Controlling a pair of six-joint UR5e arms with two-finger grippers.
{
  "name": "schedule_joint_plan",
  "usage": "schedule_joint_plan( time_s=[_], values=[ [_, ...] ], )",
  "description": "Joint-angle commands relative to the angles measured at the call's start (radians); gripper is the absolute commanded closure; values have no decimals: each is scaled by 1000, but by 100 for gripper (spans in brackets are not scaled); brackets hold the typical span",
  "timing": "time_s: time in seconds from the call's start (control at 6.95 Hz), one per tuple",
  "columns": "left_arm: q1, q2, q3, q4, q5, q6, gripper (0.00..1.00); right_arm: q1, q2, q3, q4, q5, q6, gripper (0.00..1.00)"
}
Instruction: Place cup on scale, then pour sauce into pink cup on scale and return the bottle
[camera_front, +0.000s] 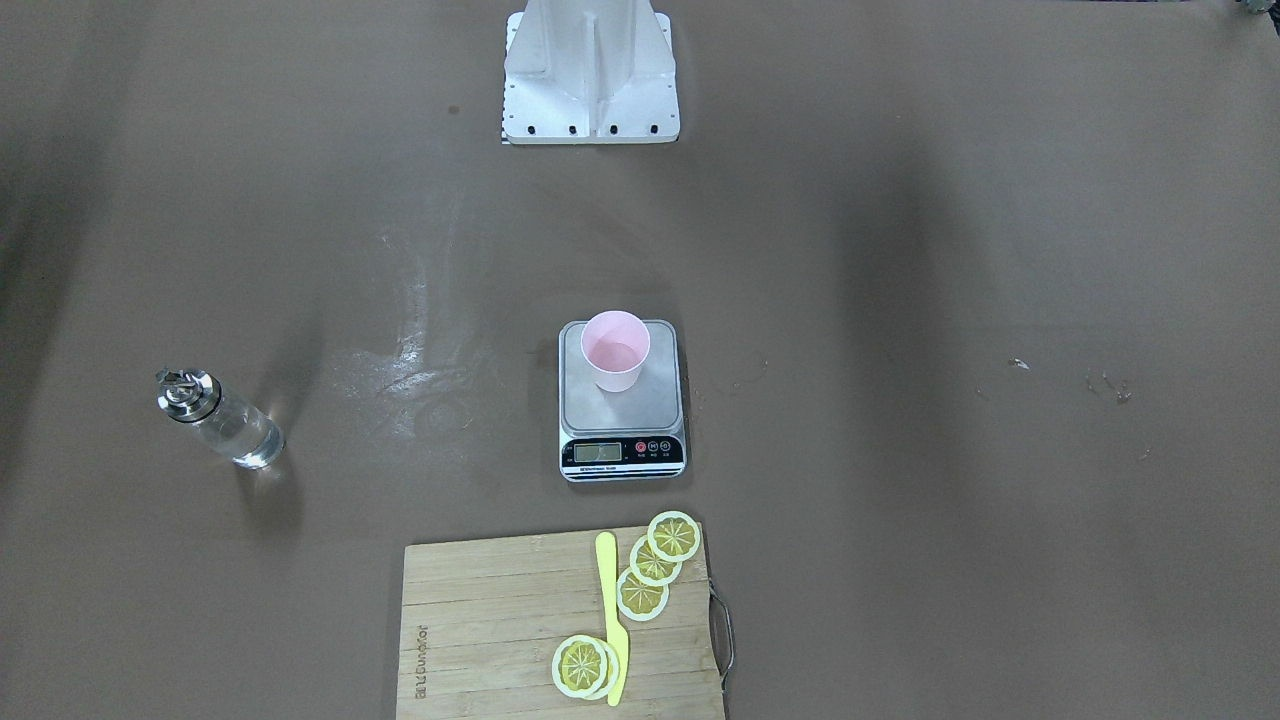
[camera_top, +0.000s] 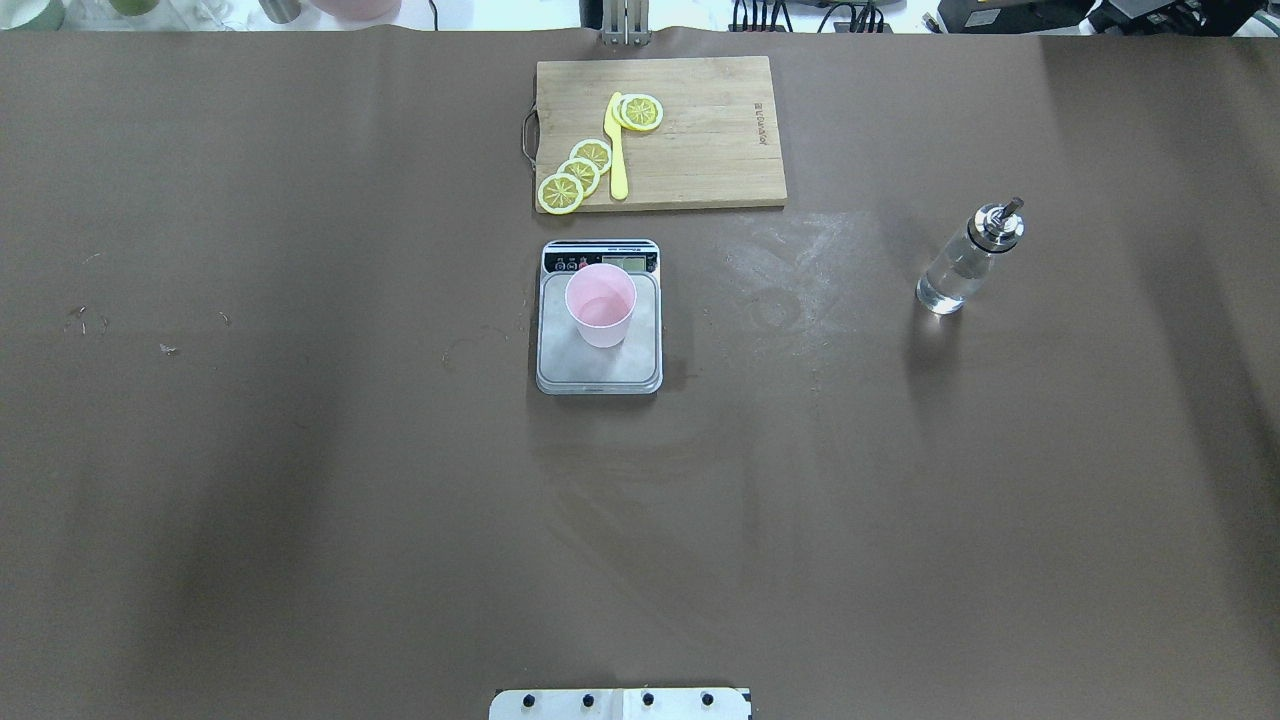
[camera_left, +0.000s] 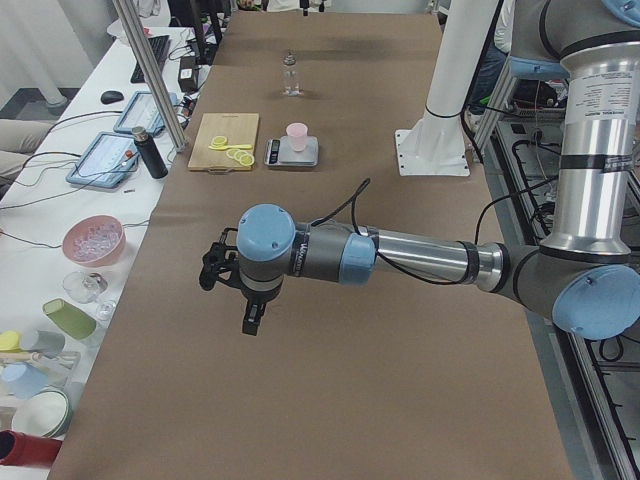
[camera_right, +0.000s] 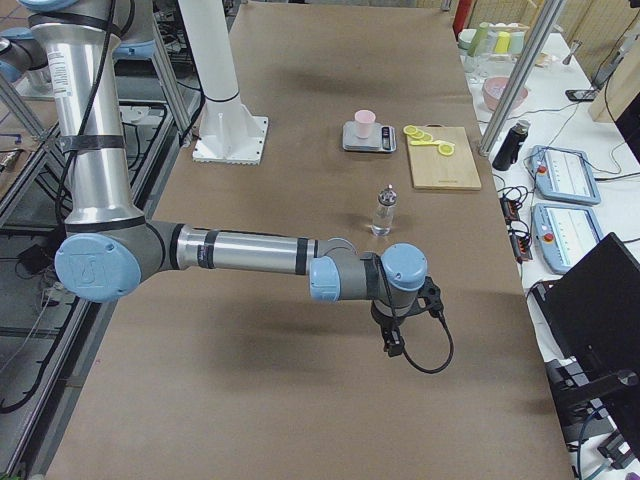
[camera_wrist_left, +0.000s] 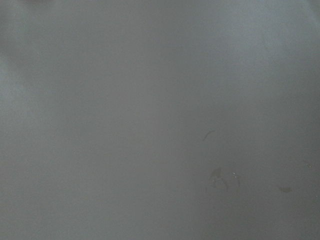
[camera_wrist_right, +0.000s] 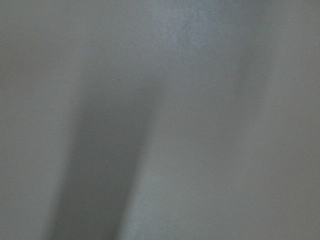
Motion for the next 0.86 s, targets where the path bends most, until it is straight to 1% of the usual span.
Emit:
schedule_joint_plan(
  time_s=[0.0,0.29,0.43,0.72],
  values=[
    [0,-1,-3,-1,1,0,3,3,4,1,42,-8,1,0],
    [0,-1,-11,1,1,0,3,2,1,-3,45,-14,18,0],
    [0,-1,-11,1,1,0,3,3,-7,-6,39,-12,80,0],
    [0,1,-11,1,1,0,3,5,-14,-6,29,-9,102,0]
  ],
)
